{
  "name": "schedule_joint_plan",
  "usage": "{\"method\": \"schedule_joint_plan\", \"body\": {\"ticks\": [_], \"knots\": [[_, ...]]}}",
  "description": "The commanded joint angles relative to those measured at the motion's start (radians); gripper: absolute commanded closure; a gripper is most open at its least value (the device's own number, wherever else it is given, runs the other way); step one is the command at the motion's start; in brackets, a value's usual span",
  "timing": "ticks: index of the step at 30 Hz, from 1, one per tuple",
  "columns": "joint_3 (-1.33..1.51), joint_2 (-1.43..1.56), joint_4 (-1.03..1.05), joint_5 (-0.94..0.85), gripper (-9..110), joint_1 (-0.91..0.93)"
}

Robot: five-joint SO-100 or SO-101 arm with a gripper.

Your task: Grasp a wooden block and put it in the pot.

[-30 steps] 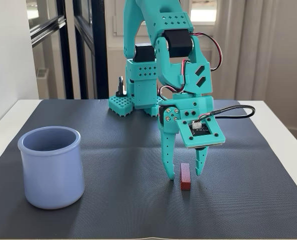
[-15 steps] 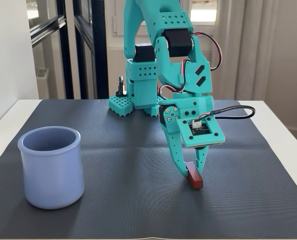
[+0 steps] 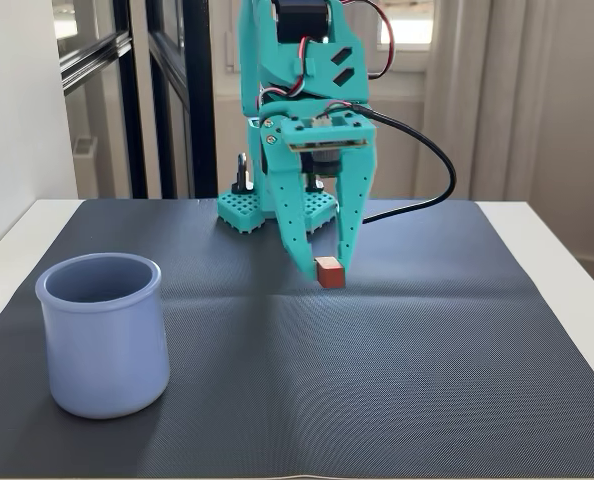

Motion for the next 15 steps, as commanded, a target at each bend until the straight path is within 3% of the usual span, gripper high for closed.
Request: {"method": "schedule_joint_plan", "body": {"ticks": [1,15], "knots": [[0.017,0.087,0.0,-0.005,100,0.077],[0.112,0.281,-0.003,-0.005,100,0.302]]}}
